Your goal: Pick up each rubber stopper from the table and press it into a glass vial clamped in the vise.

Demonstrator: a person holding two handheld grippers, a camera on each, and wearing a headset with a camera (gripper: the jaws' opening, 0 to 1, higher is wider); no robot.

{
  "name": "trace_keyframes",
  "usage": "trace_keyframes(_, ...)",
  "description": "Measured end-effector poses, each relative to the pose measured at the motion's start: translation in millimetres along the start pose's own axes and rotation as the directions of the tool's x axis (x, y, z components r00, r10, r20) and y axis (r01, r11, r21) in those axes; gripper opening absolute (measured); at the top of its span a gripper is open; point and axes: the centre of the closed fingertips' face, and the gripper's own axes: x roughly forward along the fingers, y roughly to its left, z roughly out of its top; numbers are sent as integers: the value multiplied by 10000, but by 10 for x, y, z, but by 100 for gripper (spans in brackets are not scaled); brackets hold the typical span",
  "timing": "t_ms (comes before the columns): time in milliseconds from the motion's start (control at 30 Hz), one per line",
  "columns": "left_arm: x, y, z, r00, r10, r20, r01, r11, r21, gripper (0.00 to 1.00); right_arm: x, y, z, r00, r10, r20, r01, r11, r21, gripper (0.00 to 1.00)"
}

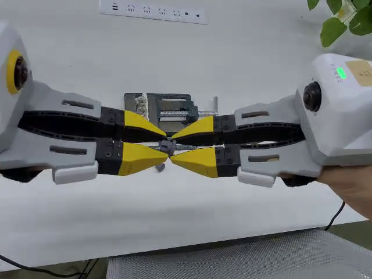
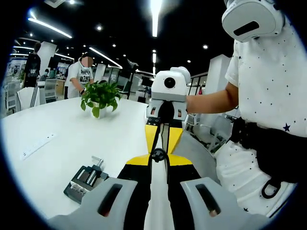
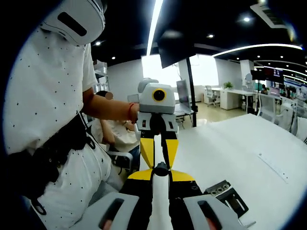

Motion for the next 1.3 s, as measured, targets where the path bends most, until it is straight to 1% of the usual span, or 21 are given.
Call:
trace_keyframes(167,-8,5,5,10000,-16,-9,16,10000,-3,6,11,7,6,10000,36,11,-36,10000,18,6)
trace_keyframes(333,-16,24,7,10000,85,2,-85,10000,38,6,11,-8,13,10000,-62,34,62,10000,51,7)
trace_keyframes(533,-34,68,49,9991,334,270,-332,9994,-78,5,2,-54,51,9994,-298,192,296,9995,91,7)
trace_keyframes(733,-54,124,114,9956,688,631,-679,9976,-164,5,-9,-118,112,9975,-586,402,581,9982,134,7)
trace_keyframes(1033,-68,159,149,9919,879,919,-845,9956,-406,5,-32,-160,147,9957,-724,579,715,9973,168,6)
trace_keyframes(1133,-75,169,167,9900,920,1073,-866,9948,-539,5,-49,-181,158,9946,-772,689,760,9969,200,6)
trace_keyframes(1300,-74,166,163,9902,912,1055,-857,9948,-550,5,-45,-179,154,9949,-741,682,728,9971,203,6)
